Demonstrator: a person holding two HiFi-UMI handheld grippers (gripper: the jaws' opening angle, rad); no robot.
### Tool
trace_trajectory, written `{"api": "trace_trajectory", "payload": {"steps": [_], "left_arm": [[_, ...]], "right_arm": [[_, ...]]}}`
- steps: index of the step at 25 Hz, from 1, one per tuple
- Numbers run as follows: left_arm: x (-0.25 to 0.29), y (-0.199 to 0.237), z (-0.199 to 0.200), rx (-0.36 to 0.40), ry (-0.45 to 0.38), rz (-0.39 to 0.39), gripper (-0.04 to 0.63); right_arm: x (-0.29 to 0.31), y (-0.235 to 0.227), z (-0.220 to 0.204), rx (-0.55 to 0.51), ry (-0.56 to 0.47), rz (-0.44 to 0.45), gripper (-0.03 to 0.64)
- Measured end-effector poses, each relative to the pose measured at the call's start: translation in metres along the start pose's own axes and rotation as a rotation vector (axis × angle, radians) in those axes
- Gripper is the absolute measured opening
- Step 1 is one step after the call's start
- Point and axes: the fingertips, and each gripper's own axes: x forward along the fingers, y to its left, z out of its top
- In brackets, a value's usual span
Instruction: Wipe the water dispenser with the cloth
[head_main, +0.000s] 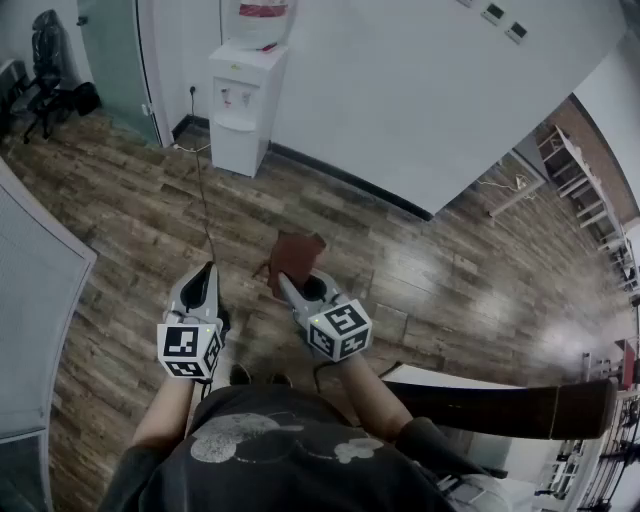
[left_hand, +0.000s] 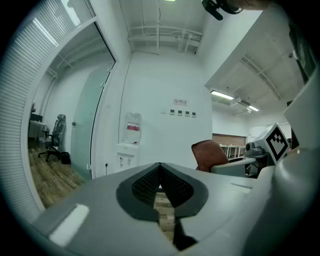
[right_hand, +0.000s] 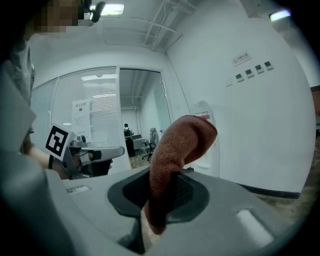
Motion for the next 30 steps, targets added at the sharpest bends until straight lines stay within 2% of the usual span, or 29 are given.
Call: {"api": "trace_trajectory", "payload": {"steps": [9,17,24,30], "left_arm": [[0.001,-0.006,-0.003,-0.010,0.001,-0.034,0.017],[-0.004,-0.001,0.000,-0.014,-0.008,-0.012,0.017],[-0.012,0.000,-0.003,-0.047,-0.036,-0.046,0.018],[-0.019,0.024,-0.005,-0.058,-0.048,-0.060,0.017]], "right_arm": [[0.004,0.002,0.002,0.007,-0.015,0.000,0.057],[0.000,0.004,0.001,0.009,-0.012,-0.007,0.057],[-0.001,-0.005,-0.012,0.047,-0.002,-0.058,0.057],[0.005,-0.007,-0.022,0.092,-0.005,-0.128,0.057]]}}
